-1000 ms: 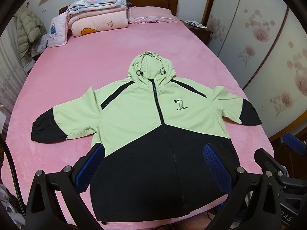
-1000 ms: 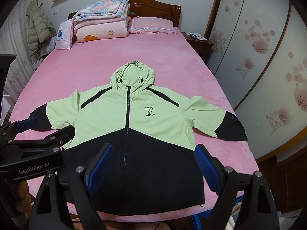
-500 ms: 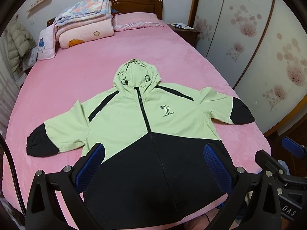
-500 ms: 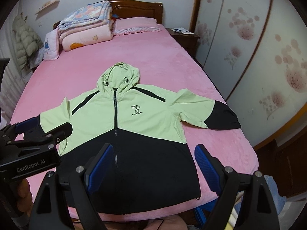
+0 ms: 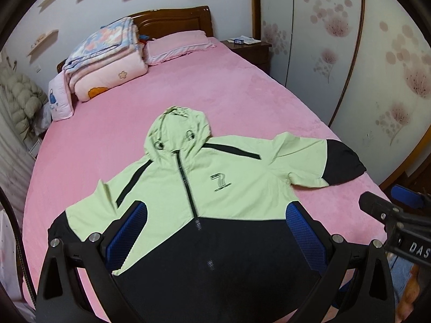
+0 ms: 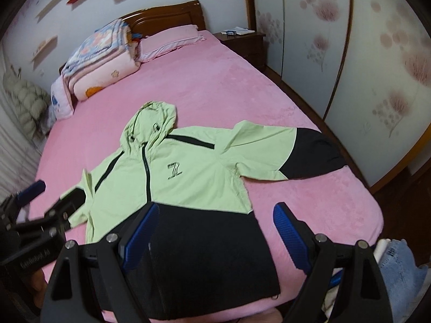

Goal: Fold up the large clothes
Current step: 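Grasp the black cuff of the sleeve nearest the right gripper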

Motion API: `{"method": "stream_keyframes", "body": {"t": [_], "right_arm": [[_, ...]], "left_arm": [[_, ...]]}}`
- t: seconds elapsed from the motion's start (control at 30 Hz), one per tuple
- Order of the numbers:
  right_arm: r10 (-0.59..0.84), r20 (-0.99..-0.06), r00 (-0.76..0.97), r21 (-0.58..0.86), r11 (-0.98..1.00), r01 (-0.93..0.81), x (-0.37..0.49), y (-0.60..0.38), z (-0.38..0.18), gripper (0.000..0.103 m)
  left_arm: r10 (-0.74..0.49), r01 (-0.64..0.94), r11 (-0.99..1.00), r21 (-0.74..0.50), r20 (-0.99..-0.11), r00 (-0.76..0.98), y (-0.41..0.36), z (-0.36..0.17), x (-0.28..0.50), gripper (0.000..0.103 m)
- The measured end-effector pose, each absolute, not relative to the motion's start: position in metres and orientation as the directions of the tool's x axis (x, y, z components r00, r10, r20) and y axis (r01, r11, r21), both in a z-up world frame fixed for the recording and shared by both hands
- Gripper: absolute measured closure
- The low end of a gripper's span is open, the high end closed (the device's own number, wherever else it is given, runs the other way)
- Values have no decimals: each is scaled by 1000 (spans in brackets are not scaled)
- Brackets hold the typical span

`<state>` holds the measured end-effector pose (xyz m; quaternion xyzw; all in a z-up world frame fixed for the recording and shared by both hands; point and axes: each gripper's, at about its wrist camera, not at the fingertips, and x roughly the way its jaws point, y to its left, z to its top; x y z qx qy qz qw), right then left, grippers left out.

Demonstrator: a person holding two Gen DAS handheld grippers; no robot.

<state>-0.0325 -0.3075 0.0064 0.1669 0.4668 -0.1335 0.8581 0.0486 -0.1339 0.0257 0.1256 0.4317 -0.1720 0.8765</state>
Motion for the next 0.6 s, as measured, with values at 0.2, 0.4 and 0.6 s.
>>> {"method": "stream_keyframes", "body": {"t": [0.2,0.4,0.6], "right_arm": [[-46,-847,530,199,896,396,-16,-387,-14,16],[-20,-859,511,244,862,444,-2,-479,-55,16],[-22,-882,471,284,772,569,4,-576,-105,21]], "left_arm": [[-242,382,924,-31,-820,519,-201,24,81,1],[-261,353,933,-73,-813,521,-269,0,107,1],[-283,382,920,-82,-814,507,-330,-32,127,1]]}}
